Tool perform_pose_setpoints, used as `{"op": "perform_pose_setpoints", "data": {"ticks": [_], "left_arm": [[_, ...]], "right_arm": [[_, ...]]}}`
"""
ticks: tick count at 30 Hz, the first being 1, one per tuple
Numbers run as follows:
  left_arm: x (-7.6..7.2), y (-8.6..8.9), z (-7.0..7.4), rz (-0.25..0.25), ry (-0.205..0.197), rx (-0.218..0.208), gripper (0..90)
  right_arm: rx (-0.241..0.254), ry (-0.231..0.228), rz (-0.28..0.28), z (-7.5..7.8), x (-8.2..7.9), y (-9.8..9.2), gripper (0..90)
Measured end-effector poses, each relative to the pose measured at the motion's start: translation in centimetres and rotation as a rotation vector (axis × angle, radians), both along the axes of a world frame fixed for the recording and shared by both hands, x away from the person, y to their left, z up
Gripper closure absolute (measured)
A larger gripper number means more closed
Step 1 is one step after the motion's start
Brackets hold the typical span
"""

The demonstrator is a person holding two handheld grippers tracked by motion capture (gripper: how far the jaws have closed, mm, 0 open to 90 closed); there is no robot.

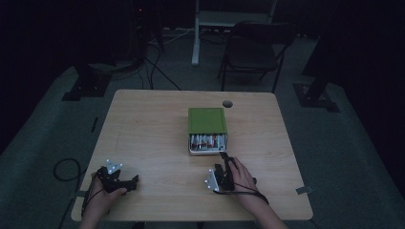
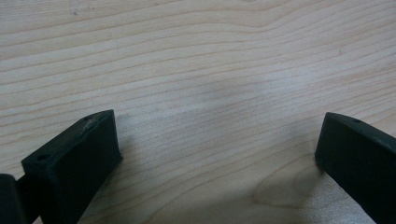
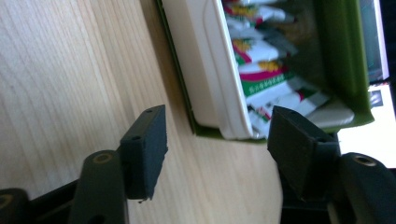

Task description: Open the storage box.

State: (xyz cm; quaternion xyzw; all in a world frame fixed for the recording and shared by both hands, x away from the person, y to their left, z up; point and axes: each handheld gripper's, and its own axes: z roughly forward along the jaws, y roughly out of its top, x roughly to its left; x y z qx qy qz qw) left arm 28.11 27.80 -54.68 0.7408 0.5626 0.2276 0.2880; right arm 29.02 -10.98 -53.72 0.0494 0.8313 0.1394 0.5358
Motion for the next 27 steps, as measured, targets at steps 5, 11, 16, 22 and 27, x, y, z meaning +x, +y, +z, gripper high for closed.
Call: {"op": "perform_pose_setpoints", "data": {"ticks": [5, 11, 16, 22, 27], "left_arm": [[0.0, 0.0, 0.0, 0.0, 0.0, 0.0, 0.4], [0.0, 0.0, 0.0, 0.0, 0.0, 0.0, 0.3], [0.0, 0.0, 0.0, 0.0, 0.0, 0.0, 0.4], [0.0, 0.0, 0.0, 0.0, 0.0, 0.0, 0.4], [0.0, 0.0, 0.0, 0.0, 0.0, 0.0, 0.4]], "right_arm": [[-0.05, -0.036, 0.01, -0.3, 0.2, 0.6, 40.8], [-0.081, -0.078, 0.009, -0.2, 0.8, 1.1, 43.7], [-0.124, -0.097, 0.018, -0.5, 1.4, 1.4, 48.4], [-0.142, -0.135, 0.031, -0.4, 2.0, 1.7, 53.6], [-0.158, -0.1, 0.034, -0.8, 2.4, 1.8, 61.5]]}}
